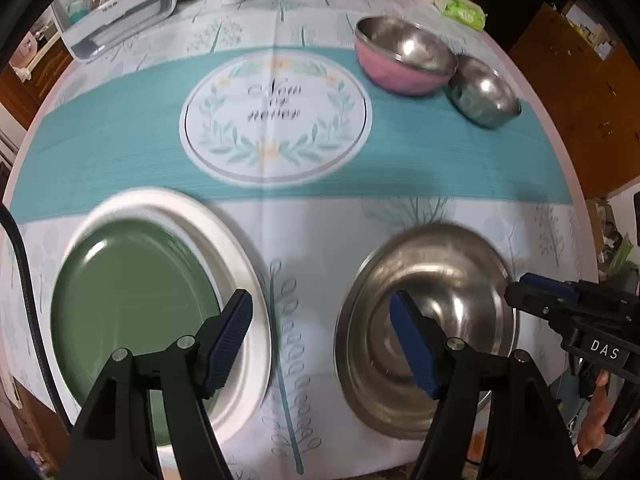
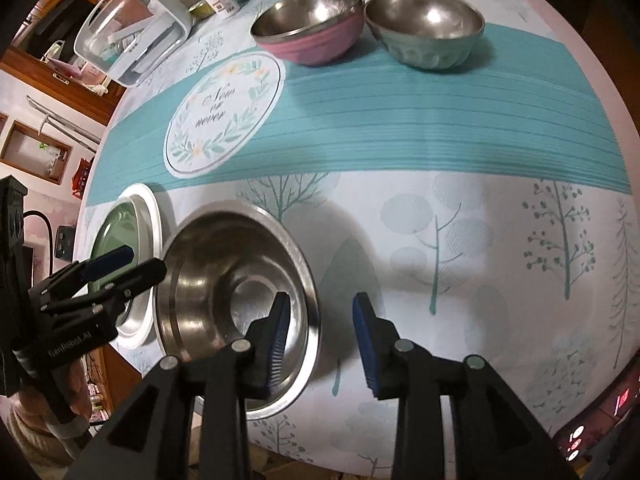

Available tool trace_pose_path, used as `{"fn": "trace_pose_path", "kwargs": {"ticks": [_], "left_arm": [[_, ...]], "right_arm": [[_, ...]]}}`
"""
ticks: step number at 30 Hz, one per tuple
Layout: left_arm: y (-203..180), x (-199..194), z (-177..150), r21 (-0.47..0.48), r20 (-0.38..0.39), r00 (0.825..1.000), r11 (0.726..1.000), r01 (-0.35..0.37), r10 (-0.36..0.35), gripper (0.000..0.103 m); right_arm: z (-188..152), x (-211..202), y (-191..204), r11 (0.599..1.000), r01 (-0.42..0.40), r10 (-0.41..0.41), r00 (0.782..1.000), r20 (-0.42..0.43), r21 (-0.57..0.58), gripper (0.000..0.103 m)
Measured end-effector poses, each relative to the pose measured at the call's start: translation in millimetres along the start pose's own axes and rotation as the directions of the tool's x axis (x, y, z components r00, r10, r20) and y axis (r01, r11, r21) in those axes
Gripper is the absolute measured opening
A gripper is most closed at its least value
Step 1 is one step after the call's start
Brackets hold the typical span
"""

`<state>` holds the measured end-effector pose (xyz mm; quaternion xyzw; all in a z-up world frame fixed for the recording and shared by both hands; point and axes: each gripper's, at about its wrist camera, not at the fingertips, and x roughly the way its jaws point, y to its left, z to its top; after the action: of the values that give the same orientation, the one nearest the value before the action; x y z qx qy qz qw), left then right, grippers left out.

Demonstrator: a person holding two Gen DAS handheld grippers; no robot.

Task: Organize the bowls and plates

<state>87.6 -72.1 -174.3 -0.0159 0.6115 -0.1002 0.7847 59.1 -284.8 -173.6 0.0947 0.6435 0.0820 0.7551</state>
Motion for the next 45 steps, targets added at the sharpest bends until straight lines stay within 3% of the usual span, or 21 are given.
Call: {"fn": "trace_pose_path", "kwargs": {"ticks": [10, 19, 27, 31, 38, 41, 42, 45], "left_arm": [[-6.3, -18.4, 71.9, 0.052, 0.088, 0.996, 0.999, -0.009, 0.005, 0.07], [-17.4, -18.1, 157.5, 0.051, 0.159, 0.987, 0.999, 0.01, -0.018, 0.075], [-15.2, 42.1, 209.5, -0.06, 0.084, 0.993, 0.995, 0.085, -0.08, 0.075], [-11.6, 70.7, 218.6, -0.131, 0.037, 0.993, 0.985, 0.114, -0.11, 0.075], [-11.4, 99.1, 221.5, -0.176, -0.002, 0.987, 0.972, 0.159, -0.162, 0.073], [-15.0, 106.6, 222.0, -0.172, -0.012, 0.982, 0.968, 0.183, -0.188, 0.068], [-16.5, 108.6, 222.1, -0.169, -0.017, 0.981, 0.968, 0.187, -0.192, 0.063], [-22.8, 113.8, 221.7, -0.15, -0.029, 0.979, 0.969, 0.197, -0.203, 0.027]], "right_arm": [[54.2, -35.3, -10.0, 0.999, -0.025, 0.022, 0.995, 0.102, 0.026, 0.033], [152.9, -58.7, -7.7, 0.999, 0.046, -0.042, 0.972, 0.231, -0.011, 0.033], [232.4, -18.9, -10.3, 0.991, 0.119, -0.104, 0.974, 0.2, -0.066, 0.033], [253.4, 5.7, -16.2, 0.99, 0.128, -0.117, 0.98, 0.159, -0.058, 0.033], [268.3, 29.6, -20.3, 0.988, 0.136, -0.128, 0.984, 0.12, -0.065, 0.033], [269.0, 37.0, -17.7, 0.986, 0.141, -0.132, 0.986, 0.105, -0.085, 0.028], [268.7, 38.4, -17.1, 0.987, 0.14, -0.131, 0.986, 0.101, -0.085, 0.016], [266.3, 41.1, -17.6, 0.988, 0.134, -0.127, 0.987, 0.096, -0.075, 0.007]]}}
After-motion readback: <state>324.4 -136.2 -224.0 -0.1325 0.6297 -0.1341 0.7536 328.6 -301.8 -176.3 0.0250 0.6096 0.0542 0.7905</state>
